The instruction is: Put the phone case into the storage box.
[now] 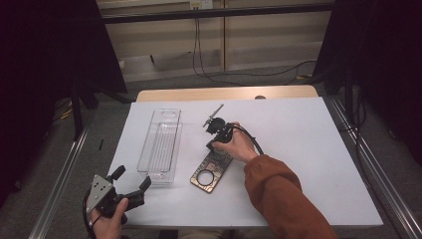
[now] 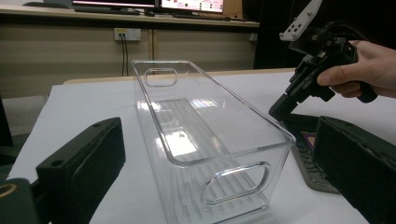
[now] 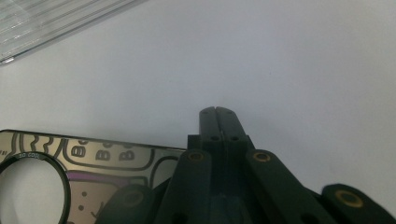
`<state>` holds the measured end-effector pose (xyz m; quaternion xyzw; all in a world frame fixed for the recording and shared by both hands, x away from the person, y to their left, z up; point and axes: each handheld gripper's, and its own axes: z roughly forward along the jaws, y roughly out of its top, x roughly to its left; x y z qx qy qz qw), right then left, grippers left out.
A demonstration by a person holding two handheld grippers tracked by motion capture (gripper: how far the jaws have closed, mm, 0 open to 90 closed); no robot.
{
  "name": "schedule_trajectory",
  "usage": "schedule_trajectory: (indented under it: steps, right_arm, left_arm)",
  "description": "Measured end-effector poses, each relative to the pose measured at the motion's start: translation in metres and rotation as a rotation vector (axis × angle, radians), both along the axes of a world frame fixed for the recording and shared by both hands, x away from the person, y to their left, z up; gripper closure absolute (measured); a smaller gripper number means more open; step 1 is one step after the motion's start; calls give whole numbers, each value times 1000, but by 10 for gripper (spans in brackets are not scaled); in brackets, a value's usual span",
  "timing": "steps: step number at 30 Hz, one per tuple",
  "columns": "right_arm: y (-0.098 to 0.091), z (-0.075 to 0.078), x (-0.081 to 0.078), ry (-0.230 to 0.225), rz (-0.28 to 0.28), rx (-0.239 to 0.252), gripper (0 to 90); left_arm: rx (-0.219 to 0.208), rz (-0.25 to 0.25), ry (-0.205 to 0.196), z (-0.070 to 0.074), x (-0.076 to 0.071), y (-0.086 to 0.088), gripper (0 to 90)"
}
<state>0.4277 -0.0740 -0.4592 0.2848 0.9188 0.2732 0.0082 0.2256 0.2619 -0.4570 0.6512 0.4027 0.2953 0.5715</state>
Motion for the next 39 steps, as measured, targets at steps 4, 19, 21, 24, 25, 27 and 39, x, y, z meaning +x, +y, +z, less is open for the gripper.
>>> schedule_trajectory:
  steps: [4, 19, 21, 24, 25, 27, 39]
  right_arm:
    - [-6, -1, -2, 5, -16, 14, 900]
    - [-29, -1, -14, 10, -41, 20, 900]
    - [-31, 0, -15, 12, -36, 7, 900]
    - [-34, 0, -17, 5, -38, -13, 900]
    - [-36, 0, -18, 3, -38, -17, 900]
    - [-39, -1, -20, -8, -39, -24, 900]
    - [-56, -2, -31, -5, -52, -9, 900]
  left_arm:
    - [0, 1, 2, 0, 0, 0, 28]
    - [8, 9, 2, 0, 0, -1, 28]
    - [7, 6, 0, 0, 0, -1, 28]
    - [9, 8, 2, 0, 0, -1, 28]
    - [6, 1, 2, 0, 0, -1, 28]
    - [8, 0, 1, 0, 0, 0, 28]
    - [12, -3, 3, 0, 0, -1, 28]
